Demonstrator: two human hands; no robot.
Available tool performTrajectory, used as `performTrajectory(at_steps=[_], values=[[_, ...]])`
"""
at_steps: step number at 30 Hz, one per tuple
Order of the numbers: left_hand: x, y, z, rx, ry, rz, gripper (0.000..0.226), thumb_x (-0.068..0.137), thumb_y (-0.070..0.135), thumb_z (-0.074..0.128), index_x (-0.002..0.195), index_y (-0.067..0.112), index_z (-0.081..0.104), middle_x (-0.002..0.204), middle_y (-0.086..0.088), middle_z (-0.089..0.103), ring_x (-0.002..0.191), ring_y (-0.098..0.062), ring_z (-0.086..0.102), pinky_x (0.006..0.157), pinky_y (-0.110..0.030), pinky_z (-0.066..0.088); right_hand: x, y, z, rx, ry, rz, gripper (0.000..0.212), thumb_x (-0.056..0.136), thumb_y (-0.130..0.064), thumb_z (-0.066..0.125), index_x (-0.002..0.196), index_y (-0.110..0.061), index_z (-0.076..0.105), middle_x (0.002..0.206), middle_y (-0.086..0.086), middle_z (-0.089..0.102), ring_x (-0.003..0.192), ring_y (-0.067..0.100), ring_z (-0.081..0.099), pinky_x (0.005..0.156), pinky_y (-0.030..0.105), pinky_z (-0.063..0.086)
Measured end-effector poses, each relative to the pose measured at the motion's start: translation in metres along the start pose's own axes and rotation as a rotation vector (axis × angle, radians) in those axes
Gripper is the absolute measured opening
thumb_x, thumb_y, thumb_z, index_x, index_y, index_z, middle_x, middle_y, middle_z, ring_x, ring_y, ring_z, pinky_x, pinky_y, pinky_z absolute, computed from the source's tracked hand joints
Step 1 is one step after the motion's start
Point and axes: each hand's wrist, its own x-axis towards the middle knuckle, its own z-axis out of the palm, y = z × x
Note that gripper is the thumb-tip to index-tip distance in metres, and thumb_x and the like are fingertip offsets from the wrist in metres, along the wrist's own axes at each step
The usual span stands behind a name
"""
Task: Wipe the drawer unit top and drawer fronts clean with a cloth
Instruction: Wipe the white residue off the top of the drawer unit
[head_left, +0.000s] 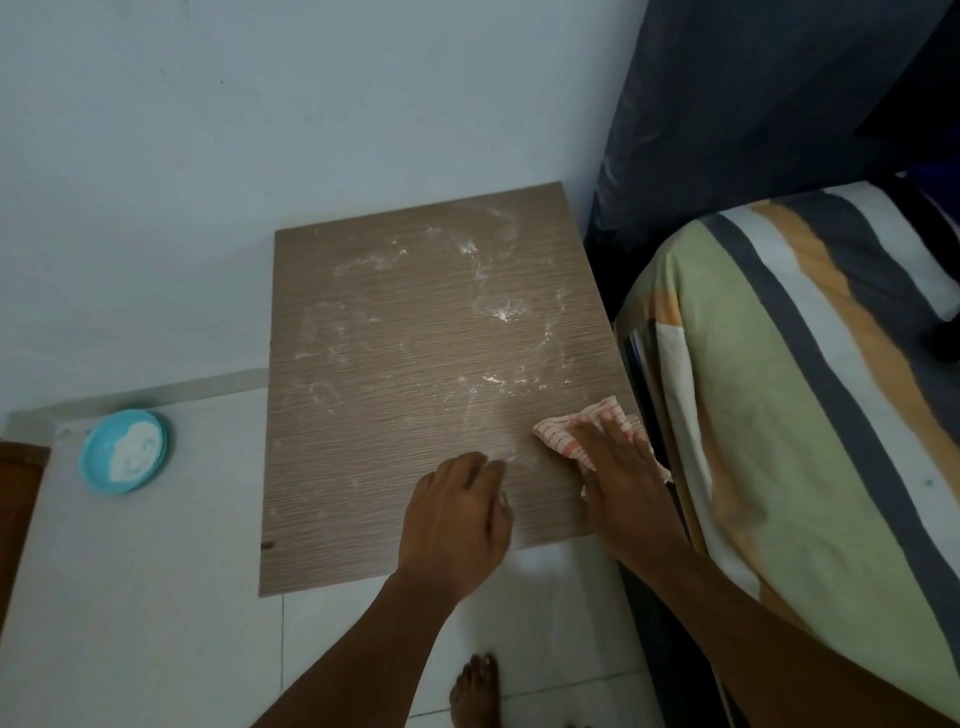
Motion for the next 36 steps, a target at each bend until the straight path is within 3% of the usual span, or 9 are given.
performTrajectory(at_steps=[3, 6, 10, 15, 22, 27, 30, 34, 36], values=[[0.007, -0.002, -0.009, -0.028, 0.028, -0.009, 0.039, 0.094, 0.033, 0.047, 0.129, 0.023, 0.059, 0.124, 0.003, 0.06, 0.107, -0.016, 0.058, 0.089, -0.034, 0.047, 0.013, -0.013, -0.01, 0.091, -0.021, 0.046, 0.054, 0.1, -0.011, 0.041, 0.152, -0.025, 0.036, 0.16, -0.002, 0.034, 0.152, 0.017, 0.023, 0.124, 0.042, 0.021], [0.016, -0.005, -0.024, -0.046, 0.065, -0.026, 0.042, 0.091, 0.03, 0.051, 0.131, 0.019, 0.059, 0.128, -0.002, 0.061, 0.112, -0.02, 0.059, 0.094, -0.036, 0.046, 0.029, -0.029, -0.025, 0.185, 0.031, 0.05, 0.051, 0.101, -0.01, 0.042, 0.149, -0.024, 0.041, 0.155, -0.001, 0.042, 0.147, 0.019, 0.034, 0.119, 0.041, 0.031], [0.035, -0.012, -0.049, -0.026, 0.076, -0.036, 0.046, 0.091, 0.029, 0.048, 0.136, 0.021, 0.055, 0.134, -0.001, 0.058, 0.117, -0.02, 0.056, 0.098, -0.035, 0.043, 0.058, -0.044, -0.047, 0.185, 0.05, 0.031, 0.051, 0.1, -0.007, 0.044, 0.15, -0.02, 0.041, 0.154, 0.002, 0.044, 0.149, 0.022, 0.032, 0.12, 0.043, 0.029], [0.061, -0.024, -0.07, -0.02, 0.093, -0.067, 0.049, 0.091, 0.029, 0.048, 0.14, 0.023, 0.051, 0.139, 0.001, 0.053, 0.124, -0.018, 0.05, 0.102, -0.034, 0.04, 0.095, -0.057, -0.07, 0.181, 0.101, 0.017, 0.055, 0.095, 0.0, 0.048, 0.147, -0.017, 0.046, 0.149, 0.007, 0.051, 0.138, 0.025, 0.047, 0.112, 0.043, 0.042], [0.114, -0.04, -0.072, 0.011, 0.039, -0.075, 0.05, 0.093, 0.034, 0.047, 0.142, 0.026, 0.046, 0.142, 0.001, 0.05, 0.126, -0.02, 0.048, 0.101, -0.037, 0.041, 0.164, -0.044, -0.076, 0.228, 0.098, -0.029, 0.051, 0.101, -0.008, 0.042, 0.148, -0.026, 0.043, 0.149, -0.005, 0.051, 0.139, 0.014, 0.045, 0.113, 0.042, 0.043], [0.172, -0.044, -0.07, 0.039, 0.018, -0.08, 0.05, 0.091, 0.034, 0.045, 0.14, 0.025, 0.046, 0.137, 0.0, 0.051, 0.122, -0.021, 0.049, 0.097, -0.038, 0.043, 0.254, -0.023, -0.085, 0.171, 0.096, 0.007, 0.058, 0.095, -0.004, 0.048, 0.145, -0.034, 0.042, 0.151, -0.001, 0.049, 0.139, 0.021, 0.046, 0.114, 0.046, 0.041], [0.201, -0.049, -0.068, 0.075, 0.032, -0.101, 0.044, 0.091, 0.035, 0.041, 0.132, 0.024, 0.052, 0.128, 0.0, 0.056, 0.113, -0.022, 0.053, 0.091, -0.038, 0.044, 0.309, -0.015, -0.085, 0.132, 0.106, -0.046, 0.057, 0.097, -0.011, 0.041, 0.144, -0.042, 0.035, 0.15, -0.003, 0.049, 0.138, 0.021, 0.046, 0.114, 0.045, 0.04], [0.213, -0.053, -0.061, 0.12, 0.032, -0.121, 0.042, 0.094, 0.035, 0.034, 0.123, 0.02, 0.06, 0.128, -0.004, 0.059, 0.113, -0.023, 0.055, 0.092, -0.038, 0.043, 0.362, -0.005, -0.07, 0.009, -0.03, -0.142, 0.05, 0.097, -0.026, 0.034, 0.147, -0.028, 0.039, 0.154, 0.004, 0.043, 0.144, 0.029, 0.036, 0.117, 0.05, 0.032], [0.212, -0.052, -0.058, 0.118, 0.018, -0.117, 0.045, 0.093, 0.035, 0.033, 0.122, 0.017, 0.062, 0.134, -0.008, 0.059, 0.119, -0.025, 0.055, 0.097, -0.04, 0.043, 0.371, 0.0, -0.056, -0.111, -0.179, -0.181, 0.052, 0.1, -0.038, 0.031, 0.15, -0.028, 0.033, 0.163, 0.005, 0.027, 0.152, 0.03, 0.02, 0.122, 0.054, 0.02]])
